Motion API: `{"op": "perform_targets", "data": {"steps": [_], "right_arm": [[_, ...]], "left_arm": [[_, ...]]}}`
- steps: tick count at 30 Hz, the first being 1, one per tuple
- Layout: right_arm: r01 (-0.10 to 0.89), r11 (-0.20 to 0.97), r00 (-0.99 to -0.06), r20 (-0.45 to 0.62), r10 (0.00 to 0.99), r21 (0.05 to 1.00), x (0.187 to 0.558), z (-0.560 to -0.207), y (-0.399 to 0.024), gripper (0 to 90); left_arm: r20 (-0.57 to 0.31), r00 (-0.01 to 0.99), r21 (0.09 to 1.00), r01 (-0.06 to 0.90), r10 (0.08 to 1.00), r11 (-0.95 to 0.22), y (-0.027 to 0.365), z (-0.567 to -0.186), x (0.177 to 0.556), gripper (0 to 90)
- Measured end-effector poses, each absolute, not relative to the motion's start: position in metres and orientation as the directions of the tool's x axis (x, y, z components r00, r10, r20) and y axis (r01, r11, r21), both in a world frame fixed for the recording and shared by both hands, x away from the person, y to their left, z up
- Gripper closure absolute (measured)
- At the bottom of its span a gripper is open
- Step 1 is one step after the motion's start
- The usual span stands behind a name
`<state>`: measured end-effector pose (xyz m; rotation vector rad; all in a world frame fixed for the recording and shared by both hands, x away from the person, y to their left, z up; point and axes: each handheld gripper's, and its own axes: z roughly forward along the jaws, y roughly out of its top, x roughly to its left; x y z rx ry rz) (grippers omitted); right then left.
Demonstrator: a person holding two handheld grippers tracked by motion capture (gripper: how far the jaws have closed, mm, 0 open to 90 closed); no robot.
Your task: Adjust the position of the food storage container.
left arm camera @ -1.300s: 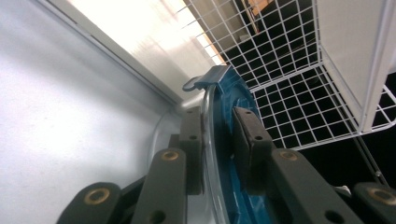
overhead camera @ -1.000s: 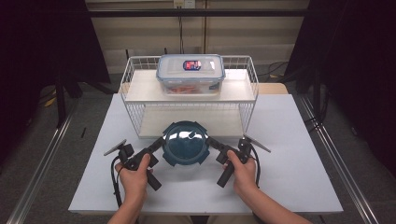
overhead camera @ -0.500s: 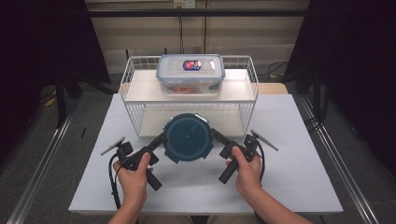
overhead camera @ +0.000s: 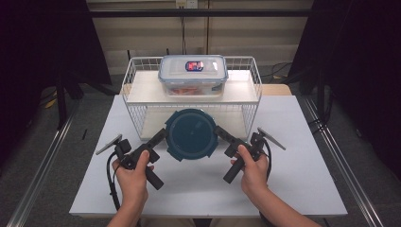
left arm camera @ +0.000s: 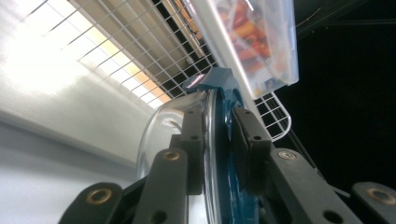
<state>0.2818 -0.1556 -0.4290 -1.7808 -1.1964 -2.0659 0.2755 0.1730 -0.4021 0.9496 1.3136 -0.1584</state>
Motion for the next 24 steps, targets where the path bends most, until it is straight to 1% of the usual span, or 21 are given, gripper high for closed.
{"op": "perform_targets", "data": {"steps": [2,5,7,24], "right_arm": [[0.598,-0.676,-0.269,0.903,0.336,0.430,0.281,-0.433,-0.155,75.7],[0.613,-0.664,-0.261,0.904,0.340,0.427,0.280,-0.435,-0.152,75.6],[0.618,-0.668,-0.260,0.910,0.324,0.415,0.280,-0.436,-0.152,75.6],[0.580,-0.686,-0.318,0.897,0.307,0.440,0.278,-0.414,-0.153,75.6]], "left_arm": [[-0.860,0.310,0.509,0.583,0.405,0.634,0.173,-0.398,0.276,76.7],[-0.848,0.328,0.529,0.571,0.416,0.628,0.173,-0.392,0.276,77.1],[-0.850,0.334,0.526,0.572,0.407,0.630,0.173,-0.390,0.276,77.2],[-0.833,0.391,0.553,0.538,0.393,0.636,0.172,-0.366,0.274,77.3]]}}
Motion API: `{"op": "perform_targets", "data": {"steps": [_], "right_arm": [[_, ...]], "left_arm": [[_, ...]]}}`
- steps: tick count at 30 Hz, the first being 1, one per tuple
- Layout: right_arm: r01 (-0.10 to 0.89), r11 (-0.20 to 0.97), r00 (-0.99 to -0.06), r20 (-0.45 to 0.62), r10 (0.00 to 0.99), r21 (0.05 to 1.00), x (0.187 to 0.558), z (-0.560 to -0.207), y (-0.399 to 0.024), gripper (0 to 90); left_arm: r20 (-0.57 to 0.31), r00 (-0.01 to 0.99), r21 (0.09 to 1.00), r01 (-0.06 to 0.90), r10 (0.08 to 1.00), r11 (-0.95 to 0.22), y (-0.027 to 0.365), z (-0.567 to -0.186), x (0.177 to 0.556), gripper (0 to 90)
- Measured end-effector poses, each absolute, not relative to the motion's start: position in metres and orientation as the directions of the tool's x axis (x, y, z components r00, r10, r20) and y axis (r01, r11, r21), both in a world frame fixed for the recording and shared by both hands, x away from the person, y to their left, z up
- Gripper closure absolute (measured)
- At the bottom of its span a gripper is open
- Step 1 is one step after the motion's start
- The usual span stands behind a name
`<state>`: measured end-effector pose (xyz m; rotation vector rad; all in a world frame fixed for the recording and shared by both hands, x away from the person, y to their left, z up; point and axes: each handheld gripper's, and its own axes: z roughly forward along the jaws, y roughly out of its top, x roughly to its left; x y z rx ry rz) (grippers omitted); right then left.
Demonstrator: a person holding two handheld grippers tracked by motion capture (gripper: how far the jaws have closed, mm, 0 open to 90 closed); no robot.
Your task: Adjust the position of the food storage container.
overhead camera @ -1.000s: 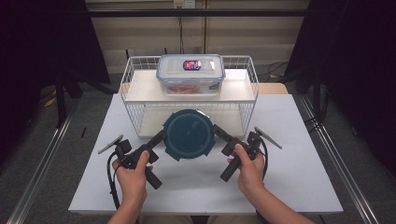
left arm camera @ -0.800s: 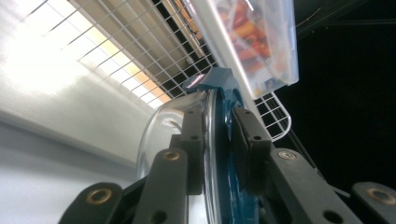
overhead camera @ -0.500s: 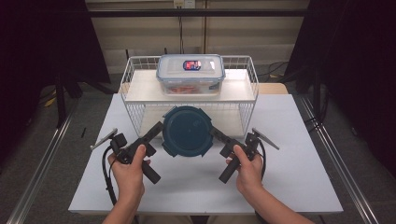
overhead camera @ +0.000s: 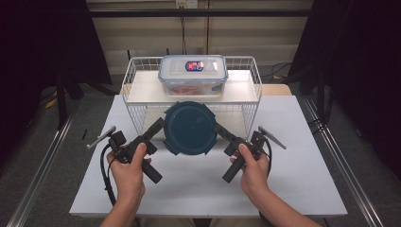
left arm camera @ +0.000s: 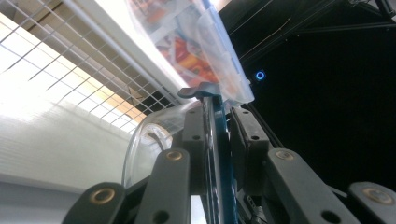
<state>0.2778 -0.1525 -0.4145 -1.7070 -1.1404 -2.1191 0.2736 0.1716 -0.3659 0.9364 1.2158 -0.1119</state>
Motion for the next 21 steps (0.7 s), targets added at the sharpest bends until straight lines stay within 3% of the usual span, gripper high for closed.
{"op": "perform_targets", "data": {"steps": [21], "right_arm": [[0.499,-0.707,-0.406,0.856,0.321,0.502,0.283,-0.366,-0.160,75.6]], "left_arm": [[-0.801,0.468,0.589,0.503,0.374,0.633,0.164,-0.321,0.277,77.3]]}}
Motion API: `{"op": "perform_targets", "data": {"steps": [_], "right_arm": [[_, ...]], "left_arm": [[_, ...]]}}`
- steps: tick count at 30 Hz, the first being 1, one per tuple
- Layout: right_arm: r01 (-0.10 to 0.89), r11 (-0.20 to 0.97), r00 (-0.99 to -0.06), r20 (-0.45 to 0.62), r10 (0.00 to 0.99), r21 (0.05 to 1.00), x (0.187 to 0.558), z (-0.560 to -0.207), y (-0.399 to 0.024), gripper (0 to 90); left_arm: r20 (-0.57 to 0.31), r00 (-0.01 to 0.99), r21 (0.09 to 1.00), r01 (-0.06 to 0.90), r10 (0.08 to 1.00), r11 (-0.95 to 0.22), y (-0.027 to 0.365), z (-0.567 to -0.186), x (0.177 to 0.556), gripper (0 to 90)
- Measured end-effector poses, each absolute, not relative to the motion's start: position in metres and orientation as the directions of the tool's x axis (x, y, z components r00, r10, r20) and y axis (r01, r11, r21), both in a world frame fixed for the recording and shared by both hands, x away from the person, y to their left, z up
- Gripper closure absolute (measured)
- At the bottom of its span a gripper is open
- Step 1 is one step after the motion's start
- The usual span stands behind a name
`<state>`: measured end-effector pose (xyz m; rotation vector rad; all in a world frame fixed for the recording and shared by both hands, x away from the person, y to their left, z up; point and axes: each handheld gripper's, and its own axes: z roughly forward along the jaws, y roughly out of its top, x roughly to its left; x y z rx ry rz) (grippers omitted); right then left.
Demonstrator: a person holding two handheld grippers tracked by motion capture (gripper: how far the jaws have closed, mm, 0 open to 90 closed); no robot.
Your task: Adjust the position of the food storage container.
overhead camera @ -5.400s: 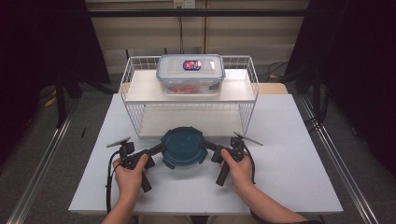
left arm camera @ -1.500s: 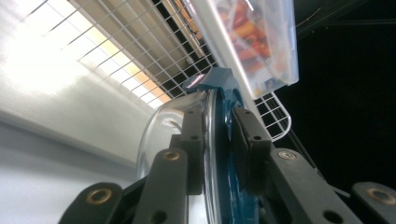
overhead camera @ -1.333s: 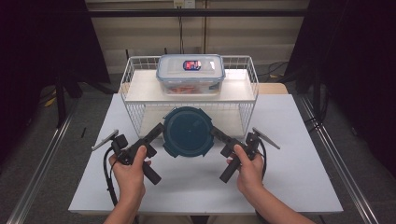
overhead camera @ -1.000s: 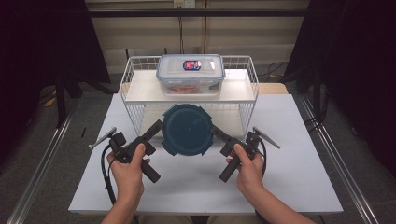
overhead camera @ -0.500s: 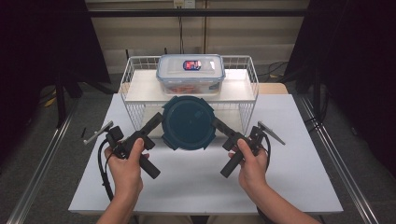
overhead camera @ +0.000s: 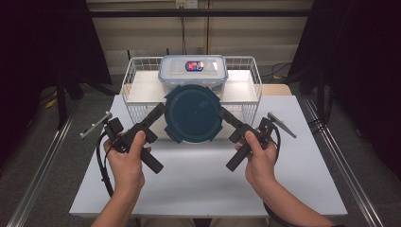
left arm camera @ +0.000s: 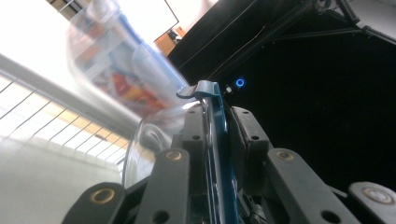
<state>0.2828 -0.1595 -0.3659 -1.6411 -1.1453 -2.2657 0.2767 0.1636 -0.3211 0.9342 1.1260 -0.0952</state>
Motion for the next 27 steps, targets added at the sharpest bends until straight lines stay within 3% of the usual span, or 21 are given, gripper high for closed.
{"op": "perform_targets", "data": {"steps": [27], "right_arm": [[0.428,-0.740,-0.420,0.839,0.345,0.519,0.304,-0.323,-0.163,75.5]], "left_arm": [[-0.801,0.502,0.573,0.486,0.327,0.660,0.155,-0.290,0.300,77.4]]}}
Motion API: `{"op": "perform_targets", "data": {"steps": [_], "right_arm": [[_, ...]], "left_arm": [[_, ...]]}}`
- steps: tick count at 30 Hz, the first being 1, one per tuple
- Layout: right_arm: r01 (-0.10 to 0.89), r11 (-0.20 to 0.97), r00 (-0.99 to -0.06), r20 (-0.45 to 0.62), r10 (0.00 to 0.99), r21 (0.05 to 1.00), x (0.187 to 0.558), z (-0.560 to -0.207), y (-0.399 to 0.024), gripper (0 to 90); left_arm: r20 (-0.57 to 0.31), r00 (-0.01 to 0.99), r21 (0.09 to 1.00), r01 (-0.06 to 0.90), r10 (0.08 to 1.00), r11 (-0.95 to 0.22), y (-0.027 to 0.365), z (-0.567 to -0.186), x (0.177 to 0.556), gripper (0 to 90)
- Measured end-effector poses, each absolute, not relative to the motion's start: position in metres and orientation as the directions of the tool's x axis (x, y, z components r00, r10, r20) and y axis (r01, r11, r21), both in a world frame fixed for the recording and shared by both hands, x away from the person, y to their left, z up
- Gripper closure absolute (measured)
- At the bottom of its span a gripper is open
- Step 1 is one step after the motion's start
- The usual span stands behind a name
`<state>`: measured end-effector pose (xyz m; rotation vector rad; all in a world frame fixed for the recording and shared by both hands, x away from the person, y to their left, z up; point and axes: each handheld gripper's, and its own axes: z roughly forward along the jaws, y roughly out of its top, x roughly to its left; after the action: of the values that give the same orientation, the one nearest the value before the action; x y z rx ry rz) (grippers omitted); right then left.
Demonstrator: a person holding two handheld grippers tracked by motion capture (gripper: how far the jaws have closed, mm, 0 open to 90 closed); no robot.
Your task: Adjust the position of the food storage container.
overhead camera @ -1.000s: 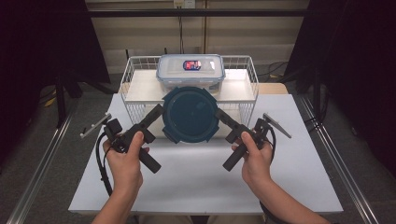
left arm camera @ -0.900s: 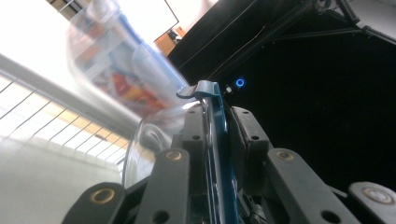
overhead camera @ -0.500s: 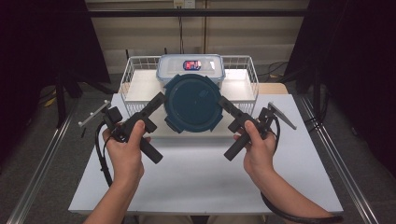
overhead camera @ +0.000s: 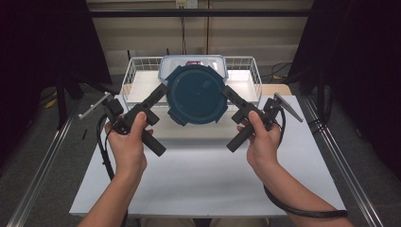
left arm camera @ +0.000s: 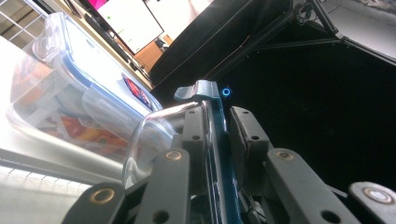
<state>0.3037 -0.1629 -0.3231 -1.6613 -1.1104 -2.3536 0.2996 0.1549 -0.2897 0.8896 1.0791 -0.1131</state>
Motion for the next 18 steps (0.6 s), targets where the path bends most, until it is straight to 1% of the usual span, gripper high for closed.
{"op": "perform_targets", "data": {"steps": [5,6,8,13,16,18], "right_arm": [[0.419,-0.750,-0.421,0.841,0.339,0.512,0.311,-0.317,-0.162,75.5],[0.420,-0.750,-0.418,0.843,0.339,0.510,0.314,-0.316,-0.162,75.5],[0.408,-0.760,-0.419,0.843,0.336,0.505,0.319,-0.312,-0.161,75.5],[0.394,-0.767,-0.422,0.841,0.338,0.506,0.339,-0.297,-0.158,75.5],[0.379,-0.778,-0.405,0.846,0.347,0.500,0.354,-0.288,-0.155,75.4],[0.385,-0.782,-0.399,0.852,0.338,0.491,0.366,-0.283,-0.153,75.5]], "left_arm": [[-0.793,0.506,0.583,0.472,0.338,0.661,0.153,-0.282,0.310,77.3],[-0.802,0.506,0.568,0.478,0.318,0.670,0.153,-0.280,0.313,77.4],[-0.797,0.508,0.574,0.471,0.326,0.669,0.152,-0.276,0.320,77.4],[-0.804,0.508,0.557,0.462,0.309,0.690,0.152,-0.263,0.345,77.5],[-0.803,0.508,0.555,0.449,0.311,0.700,0.151,-0.256,0.361,77.4],[-0.819,0.493,0.530,0.454,0.294,0.716,0.151,-0.253,0.374,77.5]]}}
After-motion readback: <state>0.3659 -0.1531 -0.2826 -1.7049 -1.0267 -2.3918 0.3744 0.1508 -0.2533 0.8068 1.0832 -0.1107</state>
